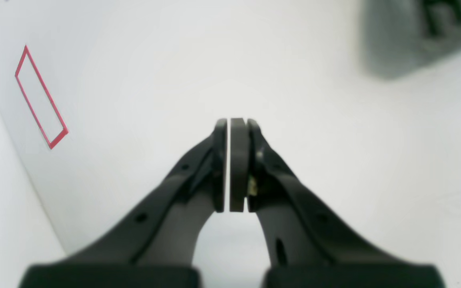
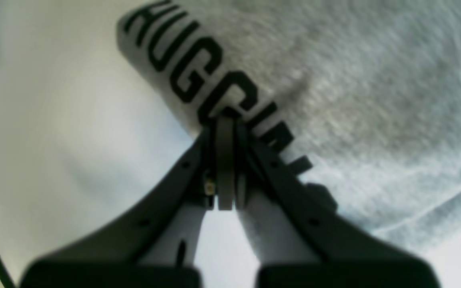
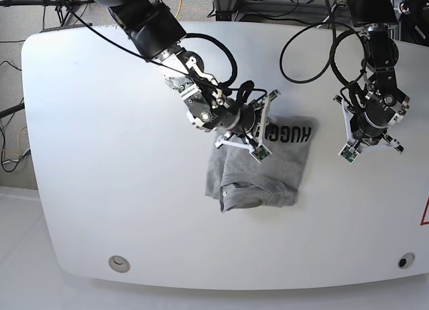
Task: Fold the T-shirt properly
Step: 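Press the printed edge flat with the right gripper, then lift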
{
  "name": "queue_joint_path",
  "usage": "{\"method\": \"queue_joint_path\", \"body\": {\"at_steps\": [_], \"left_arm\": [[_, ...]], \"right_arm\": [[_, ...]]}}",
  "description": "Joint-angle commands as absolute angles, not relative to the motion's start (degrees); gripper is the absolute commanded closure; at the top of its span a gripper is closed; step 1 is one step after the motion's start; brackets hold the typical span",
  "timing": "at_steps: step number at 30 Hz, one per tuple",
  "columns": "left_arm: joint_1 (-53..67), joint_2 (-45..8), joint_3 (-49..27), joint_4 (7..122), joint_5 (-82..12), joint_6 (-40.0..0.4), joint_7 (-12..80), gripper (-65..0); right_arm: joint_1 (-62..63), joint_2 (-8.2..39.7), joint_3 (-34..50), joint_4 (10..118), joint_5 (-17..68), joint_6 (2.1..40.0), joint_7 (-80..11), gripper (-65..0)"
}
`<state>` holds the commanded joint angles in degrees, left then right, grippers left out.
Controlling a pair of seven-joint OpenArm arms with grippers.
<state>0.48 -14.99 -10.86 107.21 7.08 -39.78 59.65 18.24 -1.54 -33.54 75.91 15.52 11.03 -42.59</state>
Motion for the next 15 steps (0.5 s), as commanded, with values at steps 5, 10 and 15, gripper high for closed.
{"method": "queue_joint_path", "body": {"at_steps": [5,10,15], "left_arm": [[0.48,-14.99,-10.86,107.21,7.08,-39.78,59.65,0.0],[0.48,-14.99,-10.86,107.21,7.08,-39.78,59.65,0.0],[0.48,-14.99,-10.86,107.21,7.08,-39.78,59.65,0.0]], "right_arm": [[21.58,-1.63,-33.54,71.43,15.52,11.38,-41.54,-0.3],[23.16,-1.19,-33.27,69.76,15.52,11.47,-39.87,-0.4],[23.96,0.13,-33.19,69.93,15.78,11.47,-39.78,-0.4]]}}
